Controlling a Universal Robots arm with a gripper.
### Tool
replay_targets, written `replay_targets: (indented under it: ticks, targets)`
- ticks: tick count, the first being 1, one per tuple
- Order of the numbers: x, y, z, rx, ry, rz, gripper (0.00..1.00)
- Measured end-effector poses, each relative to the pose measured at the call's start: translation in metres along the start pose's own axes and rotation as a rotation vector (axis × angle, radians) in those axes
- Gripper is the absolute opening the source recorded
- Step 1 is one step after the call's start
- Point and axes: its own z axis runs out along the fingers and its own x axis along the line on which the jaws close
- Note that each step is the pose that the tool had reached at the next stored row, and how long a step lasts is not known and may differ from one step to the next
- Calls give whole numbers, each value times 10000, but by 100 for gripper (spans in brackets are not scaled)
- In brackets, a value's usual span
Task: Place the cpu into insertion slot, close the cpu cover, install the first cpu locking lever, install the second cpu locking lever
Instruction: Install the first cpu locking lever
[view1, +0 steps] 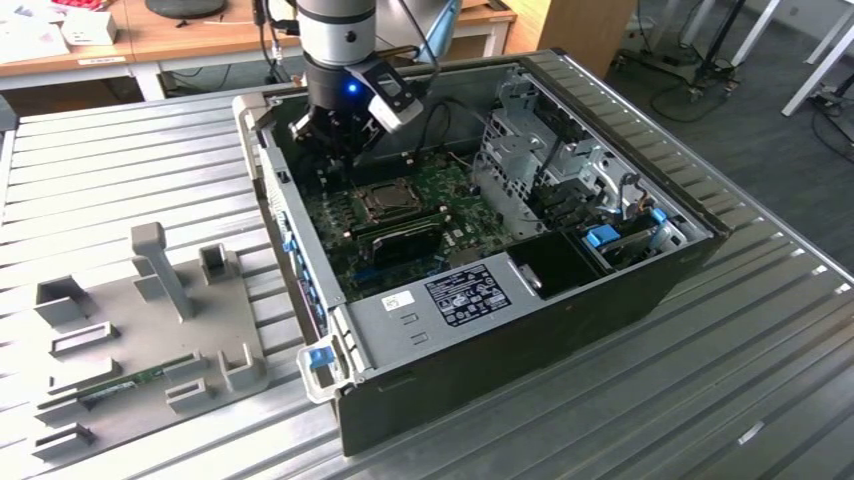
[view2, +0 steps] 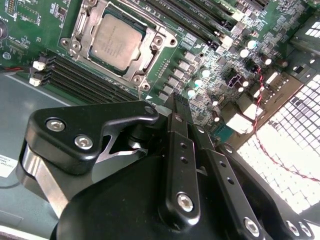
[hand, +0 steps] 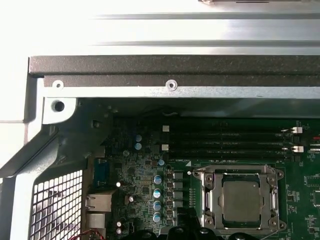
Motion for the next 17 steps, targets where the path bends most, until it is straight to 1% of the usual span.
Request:
replay_targets:
  ticks: [2, 8, 17]
  targets:
    - [3, 0, -2, 0, -8, 0, 10]
    - [52, 0, -4, 0, -89, -5, 10]
    - [63, 5, -4, 1, -96, -4, 10]
